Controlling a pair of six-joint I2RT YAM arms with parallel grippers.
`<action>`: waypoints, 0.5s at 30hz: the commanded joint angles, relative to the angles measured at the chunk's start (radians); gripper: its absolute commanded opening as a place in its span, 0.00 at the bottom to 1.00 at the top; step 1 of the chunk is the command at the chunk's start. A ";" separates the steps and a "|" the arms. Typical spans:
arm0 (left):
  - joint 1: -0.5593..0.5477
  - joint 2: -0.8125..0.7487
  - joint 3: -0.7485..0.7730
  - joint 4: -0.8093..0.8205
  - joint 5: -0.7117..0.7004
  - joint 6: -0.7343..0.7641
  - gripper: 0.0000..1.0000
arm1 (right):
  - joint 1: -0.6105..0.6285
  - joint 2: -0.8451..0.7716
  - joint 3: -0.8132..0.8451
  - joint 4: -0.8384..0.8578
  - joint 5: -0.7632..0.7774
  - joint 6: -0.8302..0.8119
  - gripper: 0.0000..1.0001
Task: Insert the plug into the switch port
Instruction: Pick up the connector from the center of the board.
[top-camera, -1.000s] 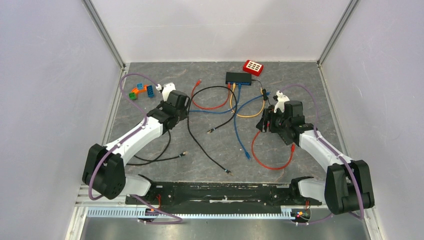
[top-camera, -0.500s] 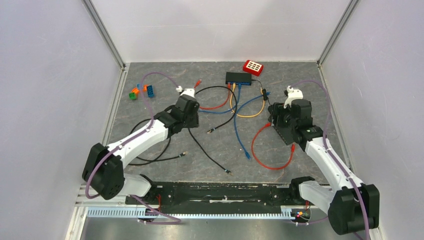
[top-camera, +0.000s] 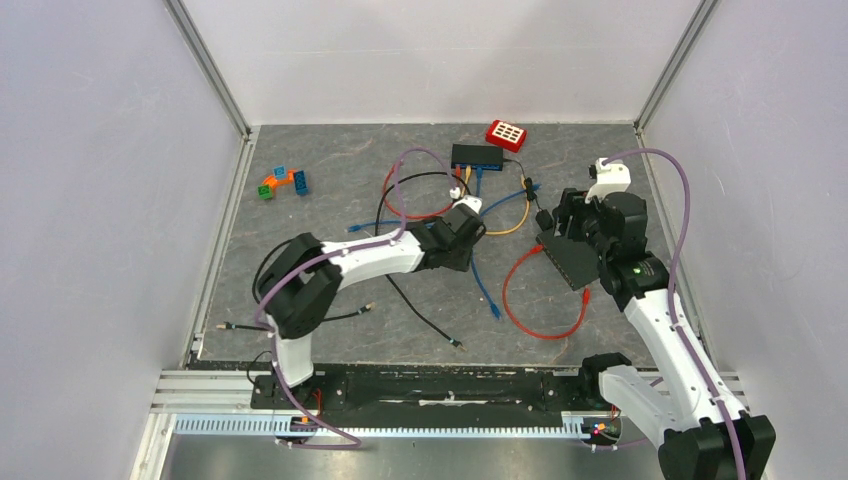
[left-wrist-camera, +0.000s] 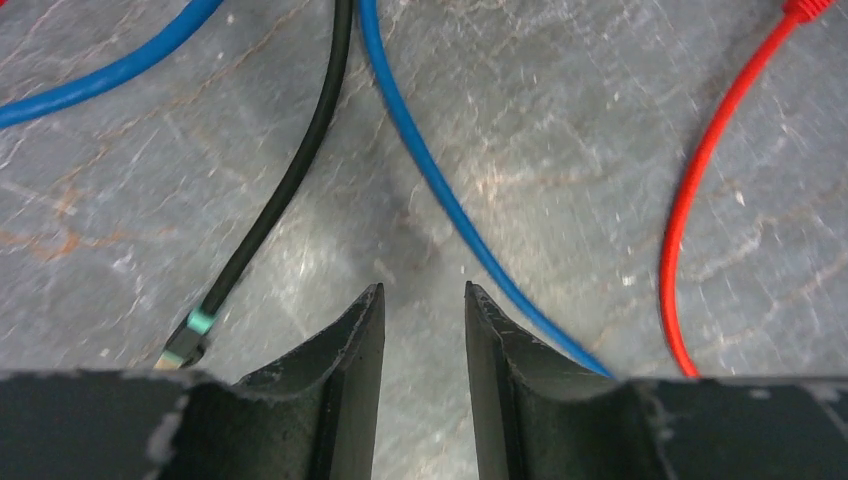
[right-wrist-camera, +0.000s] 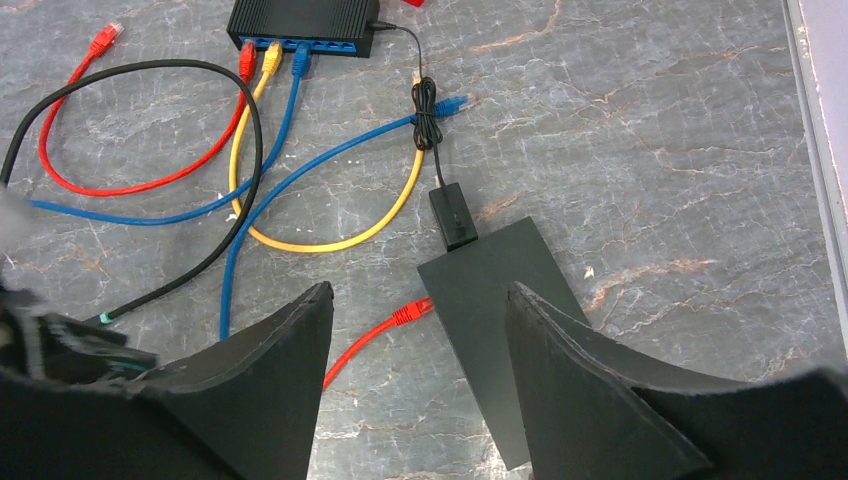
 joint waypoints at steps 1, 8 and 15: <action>0.006 0.105 0.117 0.052 -0.048 -0.034 0.40 | 0.001 -0.015 0.024 0.001 0.000 -0.014 0.65; -0.017 0.205 0.224 -0.001 -0.057 -0.041 0.39 | 0.001 -0.029 -0.003 0.010 -0.023 -0.012 0.64; -0.027 0.279 0.343 -0.232 -0.122 -0.062 0.33 | 0.001 -0.046 0.016 0.001 -0.011 -0.029 0.64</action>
